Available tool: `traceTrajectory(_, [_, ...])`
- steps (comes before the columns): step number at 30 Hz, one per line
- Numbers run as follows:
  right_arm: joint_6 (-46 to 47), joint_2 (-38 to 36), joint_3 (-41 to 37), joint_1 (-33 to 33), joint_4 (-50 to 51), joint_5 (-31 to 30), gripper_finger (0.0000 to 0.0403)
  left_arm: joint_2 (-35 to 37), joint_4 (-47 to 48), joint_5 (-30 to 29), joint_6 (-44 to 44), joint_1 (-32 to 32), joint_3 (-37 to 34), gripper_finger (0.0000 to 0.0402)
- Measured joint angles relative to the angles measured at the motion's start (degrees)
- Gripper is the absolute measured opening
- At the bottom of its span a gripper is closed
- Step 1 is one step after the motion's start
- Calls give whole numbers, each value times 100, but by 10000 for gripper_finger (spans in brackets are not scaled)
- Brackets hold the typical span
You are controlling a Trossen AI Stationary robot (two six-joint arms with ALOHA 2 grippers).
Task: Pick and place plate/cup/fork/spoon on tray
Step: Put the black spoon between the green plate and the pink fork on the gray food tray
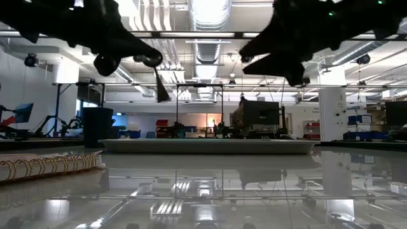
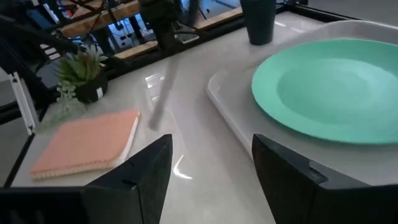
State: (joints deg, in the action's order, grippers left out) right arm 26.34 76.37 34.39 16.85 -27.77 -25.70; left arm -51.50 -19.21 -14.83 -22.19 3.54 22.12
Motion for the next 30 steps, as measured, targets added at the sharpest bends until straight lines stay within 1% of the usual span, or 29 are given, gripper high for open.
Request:
traceTrajectory(4, [-245, 282, 470, -88, 108, 7, 210, -556, -30, -756, -294, -1, 167, 0])
traceTrajectory(6, [-501, 438, 697, -122, 206, -9, 209, -793, -49, -1030, -441, -6, 278, 0])
traceTrajectory(7, [-648, 527, 817, -132, 219, -65, 208, -893, -51, -1137, -516, -6, 333, 0])
traceTrajectory(9, [-860, 725, 1027, -132, 219, -385, 205, -1090, -55, -1279, -661, -4, 438, 0])
traceTrajectory(13, [-1292, 1138, 1405, -132, 232, -1067, 196, -1406, -197, -1420, -748, -4, 636, 0])
traceTrajectory(18, [-1687, 1675, 1877, -179, 244, -1330, 184, -1705, -313, -1421, -610, -4, 919, 0])
traceTrajectory(23, [-1799, 2055, 2307, -180, 617, -2065, 174, -1779, -281, -1421, -430, 38, 1106, 0])
traceTrajectory(27, [-1796, 2244, 2558, -191, 850, -2226, 168, -1728, -336, -1431, -284, 58, 1188, 0])
traceTrajectory(30, [-1798, 2329, 2714, -191, 950, -2375, 163, -1723, -619, -1435, -114, 87, 1189, 0])
